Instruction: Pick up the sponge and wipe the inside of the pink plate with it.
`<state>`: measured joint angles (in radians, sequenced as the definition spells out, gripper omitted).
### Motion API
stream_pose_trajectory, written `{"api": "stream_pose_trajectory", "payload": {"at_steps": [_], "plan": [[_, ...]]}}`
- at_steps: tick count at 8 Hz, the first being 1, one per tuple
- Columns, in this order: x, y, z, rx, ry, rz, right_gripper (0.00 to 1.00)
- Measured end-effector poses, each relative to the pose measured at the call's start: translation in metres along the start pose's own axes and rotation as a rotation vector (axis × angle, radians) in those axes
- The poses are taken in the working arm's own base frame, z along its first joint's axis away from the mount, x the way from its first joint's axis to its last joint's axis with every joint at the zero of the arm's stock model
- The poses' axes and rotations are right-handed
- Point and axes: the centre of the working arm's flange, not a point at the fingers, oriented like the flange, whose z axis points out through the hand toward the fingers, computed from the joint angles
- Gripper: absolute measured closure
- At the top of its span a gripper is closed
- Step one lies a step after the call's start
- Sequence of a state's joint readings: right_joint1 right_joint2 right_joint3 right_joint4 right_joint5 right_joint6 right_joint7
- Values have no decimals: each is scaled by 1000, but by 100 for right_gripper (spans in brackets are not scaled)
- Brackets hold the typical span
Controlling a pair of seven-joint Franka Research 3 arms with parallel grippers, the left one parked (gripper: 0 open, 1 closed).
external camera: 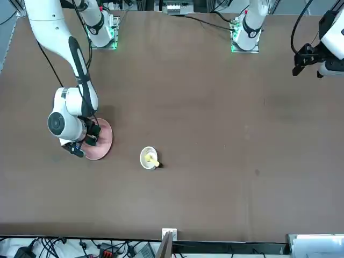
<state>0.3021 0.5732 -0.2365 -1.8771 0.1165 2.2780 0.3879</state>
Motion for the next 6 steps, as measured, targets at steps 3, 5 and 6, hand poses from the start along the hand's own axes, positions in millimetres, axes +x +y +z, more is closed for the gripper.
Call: {"api": "stream_pose_trajectory", "payload": {"at_steps": [3,5,6], "plan": [[20,-13,-4,7,36,-2,60],[19,-23,-4,42,27,17,60],[15,-30,-4,62,18,24,60]]}}
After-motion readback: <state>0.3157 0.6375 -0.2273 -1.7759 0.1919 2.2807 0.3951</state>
